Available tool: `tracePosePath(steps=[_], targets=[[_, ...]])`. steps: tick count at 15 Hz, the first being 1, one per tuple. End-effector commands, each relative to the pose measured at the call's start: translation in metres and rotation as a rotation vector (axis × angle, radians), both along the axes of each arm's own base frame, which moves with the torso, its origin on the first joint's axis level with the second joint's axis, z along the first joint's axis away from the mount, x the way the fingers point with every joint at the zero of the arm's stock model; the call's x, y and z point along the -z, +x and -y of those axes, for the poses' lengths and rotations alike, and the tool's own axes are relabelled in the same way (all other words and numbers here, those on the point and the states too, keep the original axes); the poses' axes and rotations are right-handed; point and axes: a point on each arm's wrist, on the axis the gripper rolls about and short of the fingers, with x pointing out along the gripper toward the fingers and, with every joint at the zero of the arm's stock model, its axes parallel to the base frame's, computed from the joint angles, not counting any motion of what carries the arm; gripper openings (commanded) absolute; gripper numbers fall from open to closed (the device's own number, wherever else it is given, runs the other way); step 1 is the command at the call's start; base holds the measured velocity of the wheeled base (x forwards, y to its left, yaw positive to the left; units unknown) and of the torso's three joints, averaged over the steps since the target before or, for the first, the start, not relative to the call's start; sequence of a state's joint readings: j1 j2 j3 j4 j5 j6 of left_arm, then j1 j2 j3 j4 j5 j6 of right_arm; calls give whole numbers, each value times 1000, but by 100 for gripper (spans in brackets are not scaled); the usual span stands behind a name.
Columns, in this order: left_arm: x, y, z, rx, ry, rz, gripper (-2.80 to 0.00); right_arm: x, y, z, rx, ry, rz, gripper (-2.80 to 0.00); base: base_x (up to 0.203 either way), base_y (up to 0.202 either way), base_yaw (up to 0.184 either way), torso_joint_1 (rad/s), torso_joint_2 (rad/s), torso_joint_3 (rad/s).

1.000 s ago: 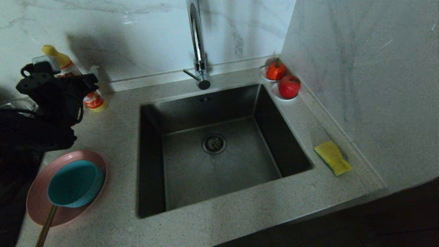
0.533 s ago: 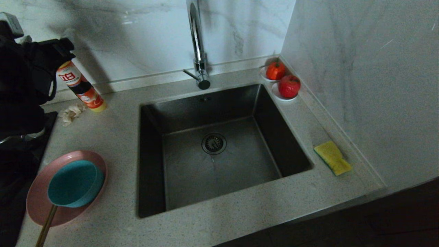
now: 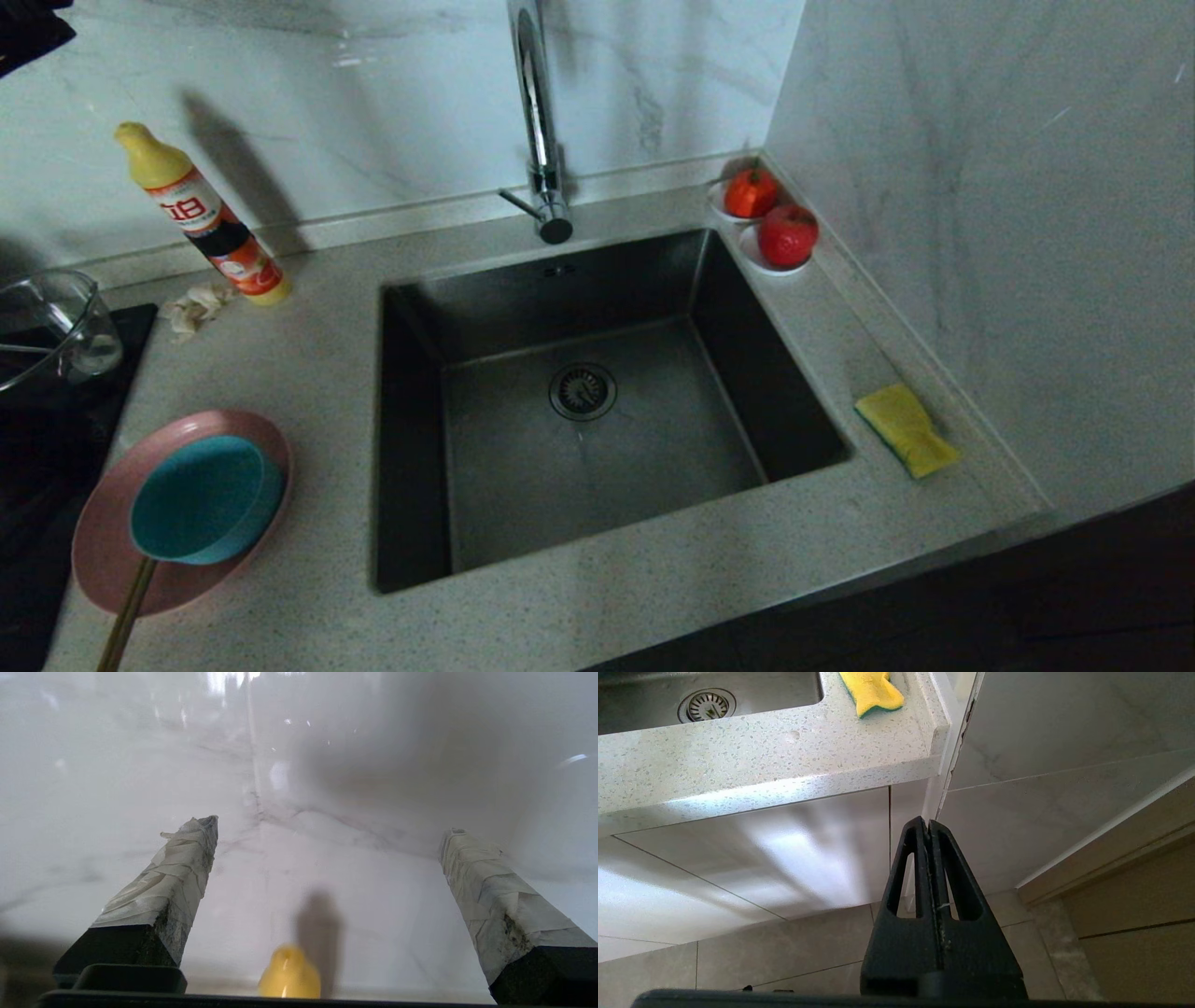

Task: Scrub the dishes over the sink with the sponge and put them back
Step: Turn on the faucet

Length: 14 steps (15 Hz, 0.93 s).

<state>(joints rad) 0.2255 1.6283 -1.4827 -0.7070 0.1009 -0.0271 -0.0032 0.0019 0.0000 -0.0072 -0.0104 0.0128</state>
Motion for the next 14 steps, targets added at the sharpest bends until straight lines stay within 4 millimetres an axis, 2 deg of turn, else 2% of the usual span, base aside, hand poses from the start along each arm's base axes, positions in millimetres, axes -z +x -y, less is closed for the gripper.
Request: tracePosePath(steps=[1,3,5,6,8,11,12,14], targets=[[-24,-66,15,-14,17,-3,0,0,0,0,0,0,1,-280,0,0,0,0,0,0],[-17,-101,23,-34,17,-164,0,0,0,0,0,0,1,-280,0,0,0,0,0,0],[4,-131,30,-34,5,-299,0,0,0,0,0,0,1,-280,0,0,0,0,0,0],[18,-138,33,-22,2,-348,-280,0,0,0,0,0,1,-280,0,0,0,0,0,0],[42,-145,45,83,4,-429,-280,0,0,0,-1,-1,1,-280,0,0,0,0,0,0],[55,-145,66,267,-50,-526,-280,0,0,0,0,0,1,-280,0,0,0,0,0,0],[58,-140,70,327,-84,-559,-280,0,0,0,-1,0,1,-280,0,0,0,0,0,0],[70,-115,76,432,-131,-645,-280,0,0,0,0,0,1,-280,0,0,0,0,0,0]])
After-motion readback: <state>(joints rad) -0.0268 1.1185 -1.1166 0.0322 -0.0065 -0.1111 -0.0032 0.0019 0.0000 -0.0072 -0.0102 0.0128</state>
